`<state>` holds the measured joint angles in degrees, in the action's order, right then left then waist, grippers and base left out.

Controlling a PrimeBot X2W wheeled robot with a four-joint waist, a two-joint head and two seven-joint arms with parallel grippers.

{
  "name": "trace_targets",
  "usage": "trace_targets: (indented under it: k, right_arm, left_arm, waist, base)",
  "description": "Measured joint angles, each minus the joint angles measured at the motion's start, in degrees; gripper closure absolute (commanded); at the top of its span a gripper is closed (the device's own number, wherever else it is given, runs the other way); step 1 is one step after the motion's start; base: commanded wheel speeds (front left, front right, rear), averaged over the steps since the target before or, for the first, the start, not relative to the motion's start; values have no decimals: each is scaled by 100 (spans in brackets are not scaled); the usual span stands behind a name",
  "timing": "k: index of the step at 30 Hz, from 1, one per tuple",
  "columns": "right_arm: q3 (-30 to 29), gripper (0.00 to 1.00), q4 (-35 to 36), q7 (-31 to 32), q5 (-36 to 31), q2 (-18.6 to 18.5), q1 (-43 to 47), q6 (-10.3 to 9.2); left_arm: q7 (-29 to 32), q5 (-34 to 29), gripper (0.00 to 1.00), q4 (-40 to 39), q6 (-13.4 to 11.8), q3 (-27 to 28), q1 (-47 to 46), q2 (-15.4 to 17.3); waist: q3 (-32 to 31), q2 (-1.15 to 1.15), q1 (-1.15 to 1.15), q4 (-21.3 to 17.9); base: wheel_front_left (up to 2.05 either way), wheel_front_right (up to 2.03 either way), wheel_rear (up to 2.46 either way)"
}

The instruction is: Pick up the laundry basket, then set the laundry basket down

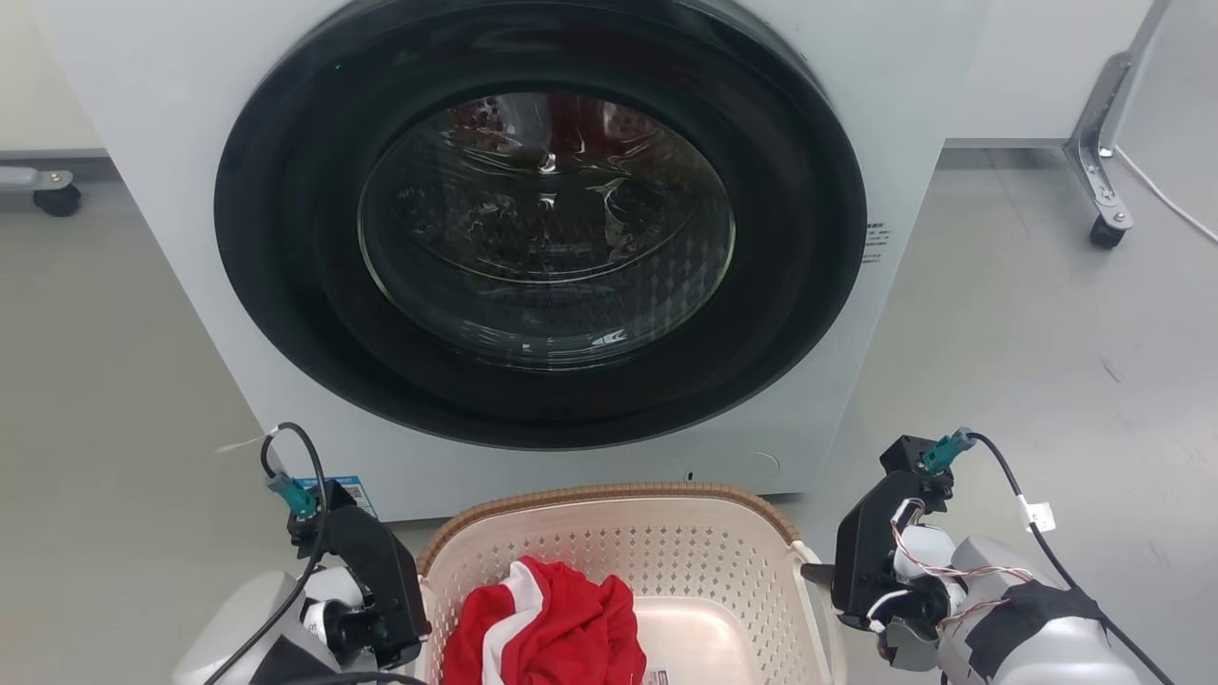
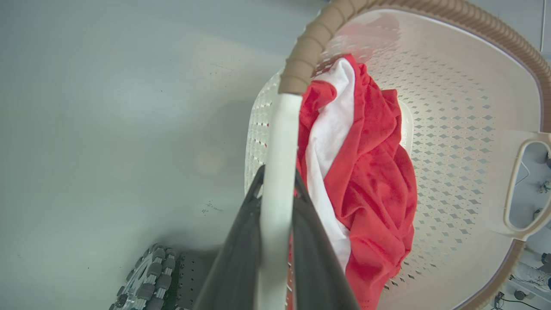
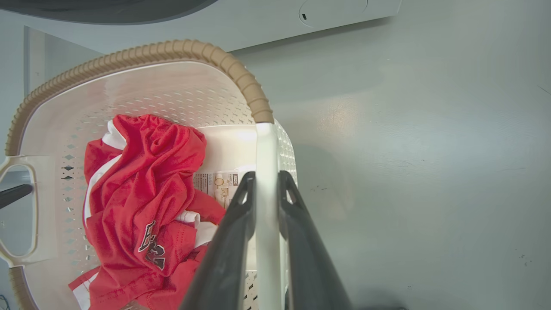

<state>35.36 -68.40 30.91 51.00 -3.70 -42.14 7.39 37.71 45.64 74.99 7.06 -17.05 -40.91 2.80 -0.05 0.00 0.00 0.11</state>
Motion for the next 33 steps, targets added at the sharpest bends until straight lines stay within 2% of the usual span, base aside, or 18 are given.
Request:
trace_targets:
  k: [15,33]
  right_arm:
    - [89,100,67,-227,27,-4,-4,0]
    - [193,100,136,-933,-5,-1,45,1]
  left_arm:
    - [-283,-37,100,1,0,-76,0,0]
    - [-1201,-307,100,-108,-2,-276,18,-16]
  waist:
    - [6,0,0,-17]
    - [449,0,0,-48]
  base:
    - [0,0,0]
    - [0,0,0]
